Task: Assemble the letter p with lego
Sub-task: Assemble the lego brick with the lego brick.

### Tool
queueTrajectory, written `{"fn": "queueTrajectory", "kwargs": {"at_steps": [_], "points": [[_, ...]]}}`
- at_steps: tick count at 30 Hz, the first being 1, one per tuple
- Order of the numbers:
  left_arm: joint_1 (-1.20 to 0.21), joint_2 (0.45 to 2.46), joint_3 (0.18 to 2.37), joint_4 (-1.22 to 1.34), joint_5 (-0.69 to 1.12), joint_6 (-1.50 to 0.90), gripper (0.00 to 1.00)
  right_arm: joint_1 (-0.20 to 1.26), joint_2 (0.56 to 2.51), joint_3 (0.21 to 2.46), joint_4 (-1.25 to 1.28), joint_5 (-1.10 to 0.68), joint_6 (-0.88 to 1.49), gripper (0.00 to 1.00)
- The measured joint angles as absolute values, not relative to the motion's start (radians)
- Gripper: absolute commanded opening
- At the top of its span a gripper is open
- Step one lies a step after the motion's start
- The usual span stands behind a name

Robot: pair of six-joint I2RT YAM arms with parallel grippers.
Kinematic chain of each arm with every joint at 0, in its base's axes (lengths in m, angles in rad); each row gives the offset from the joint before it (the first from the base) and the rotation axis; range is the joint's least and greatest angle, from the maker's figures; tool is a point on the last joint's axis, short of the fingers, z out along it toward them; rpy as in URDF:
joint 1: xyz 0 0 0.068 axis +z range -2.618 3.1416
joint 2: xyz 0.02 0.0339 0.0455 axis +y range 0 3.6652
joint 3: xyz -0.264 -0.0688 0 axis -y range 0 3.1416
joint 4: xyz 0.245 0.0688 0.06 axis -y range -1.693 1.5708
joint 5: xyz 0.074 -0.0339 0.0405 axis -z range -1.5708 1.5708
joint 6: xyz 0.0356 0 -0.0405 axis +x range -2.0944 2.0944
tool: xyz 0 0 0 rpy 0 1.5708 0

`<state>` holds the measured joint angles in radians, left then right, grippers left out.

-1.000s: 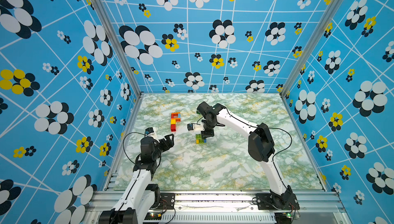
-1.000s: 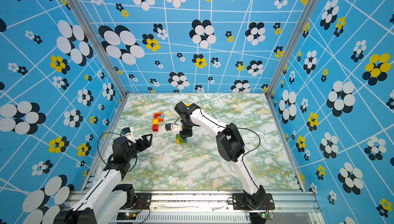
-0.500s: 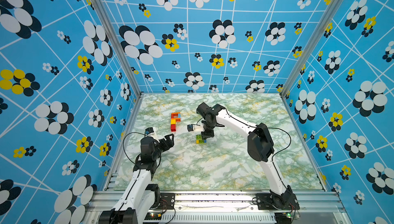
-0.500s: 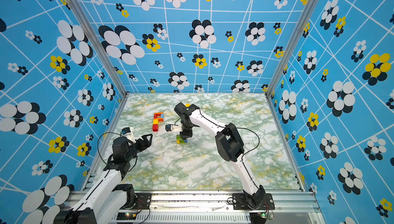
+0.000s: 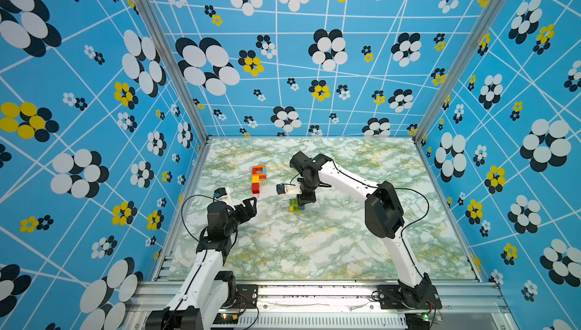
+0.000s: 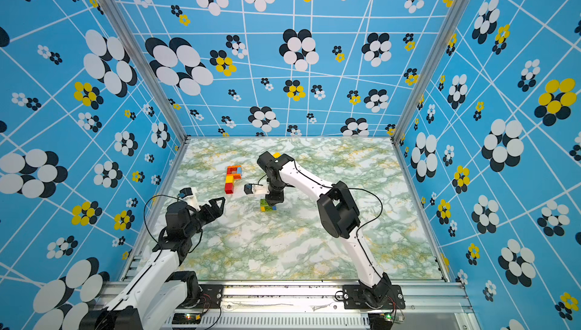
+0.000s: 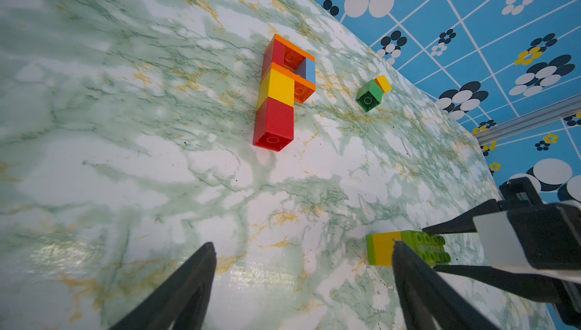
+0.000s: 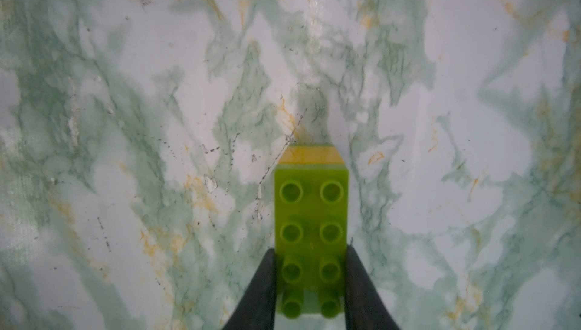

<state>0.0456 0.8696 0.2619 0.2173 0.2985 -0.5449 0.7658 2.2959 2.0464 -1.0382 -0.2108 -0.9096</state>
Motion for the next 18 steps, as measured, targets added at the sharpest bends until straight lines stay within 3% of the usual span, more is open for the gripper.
{"fn": "queueTrajectory", "kwargs": {"at_steps": [18], "points": [[0.046,0.867,0.262,0.217,0.295,-0.545,0.9,0.776,2.29,2.024,-1.016,-0.184,-0.905,0.17]]}}
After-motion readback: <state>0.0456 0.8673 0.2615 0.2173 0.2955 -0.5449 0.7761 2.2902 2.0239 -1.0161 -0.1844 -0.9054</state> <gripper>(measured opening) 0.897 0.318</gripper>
